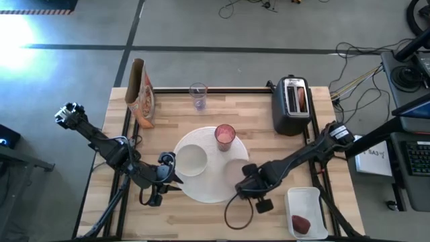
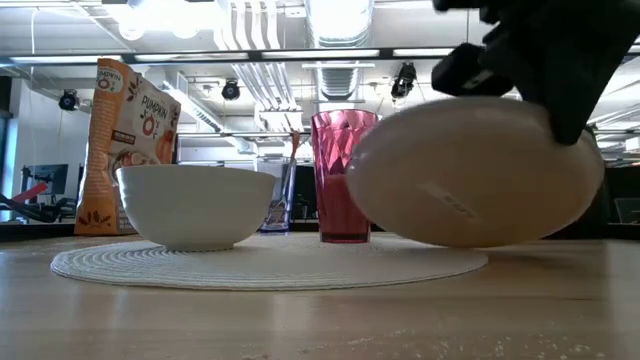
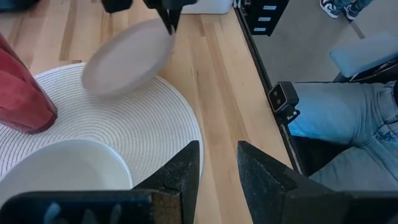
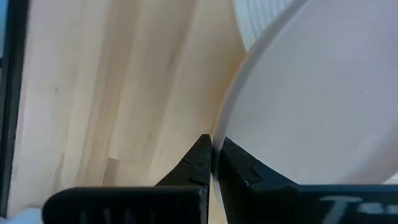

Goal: Arrange a breakfast setting
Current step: Put the gray plate on the white mat

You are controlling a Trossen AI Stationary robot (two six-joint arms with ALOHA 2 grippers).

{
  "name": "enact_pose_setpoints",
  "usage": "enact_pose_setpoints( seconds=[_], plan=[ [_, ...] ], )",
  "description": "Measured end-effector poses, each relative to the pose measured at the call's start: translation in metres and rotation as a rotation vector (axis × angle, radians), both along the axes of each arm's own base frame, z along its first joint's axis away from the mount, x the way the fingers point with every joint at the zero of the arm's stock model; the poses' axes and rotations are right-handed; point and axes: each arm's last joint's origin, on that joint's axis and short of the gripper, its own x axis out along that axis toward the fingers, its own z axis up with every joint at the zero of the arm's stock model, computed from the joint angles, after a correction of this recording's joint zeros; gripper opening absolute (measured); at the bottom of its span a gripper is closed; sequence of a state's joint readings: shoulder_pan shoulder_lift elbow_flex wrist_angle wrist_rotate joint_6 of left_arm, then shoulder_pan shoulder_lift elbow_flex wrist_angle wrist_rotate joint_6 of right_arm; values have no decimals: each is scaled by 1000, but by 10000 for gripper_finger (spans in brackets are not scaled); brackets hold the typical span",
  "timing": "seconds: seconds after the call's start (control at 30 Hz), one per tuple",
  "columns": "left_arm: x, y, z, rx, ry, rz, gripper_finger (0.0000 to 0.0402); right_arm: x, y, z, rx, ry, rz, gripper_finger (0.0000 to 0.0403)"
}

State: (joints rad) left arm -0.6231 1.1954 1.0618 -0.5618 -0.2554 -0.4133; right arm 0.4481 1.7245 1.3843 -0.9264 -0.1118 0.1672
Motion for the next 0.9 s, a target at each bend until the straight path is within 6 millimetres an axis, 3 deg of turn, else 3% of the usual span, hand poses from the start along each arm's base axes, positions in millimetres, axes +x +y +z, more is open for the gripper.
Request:
enact_pose_setpoints(
  seconds=[0.4,0.9],
  plan=[
    [0,0,0,-1,-1,0,91,11,6,3,-33,-202,330,9],
    [0,0,0,-3,1,2,91,16,-9,-2,-98,-230,477,9]
  ],
)
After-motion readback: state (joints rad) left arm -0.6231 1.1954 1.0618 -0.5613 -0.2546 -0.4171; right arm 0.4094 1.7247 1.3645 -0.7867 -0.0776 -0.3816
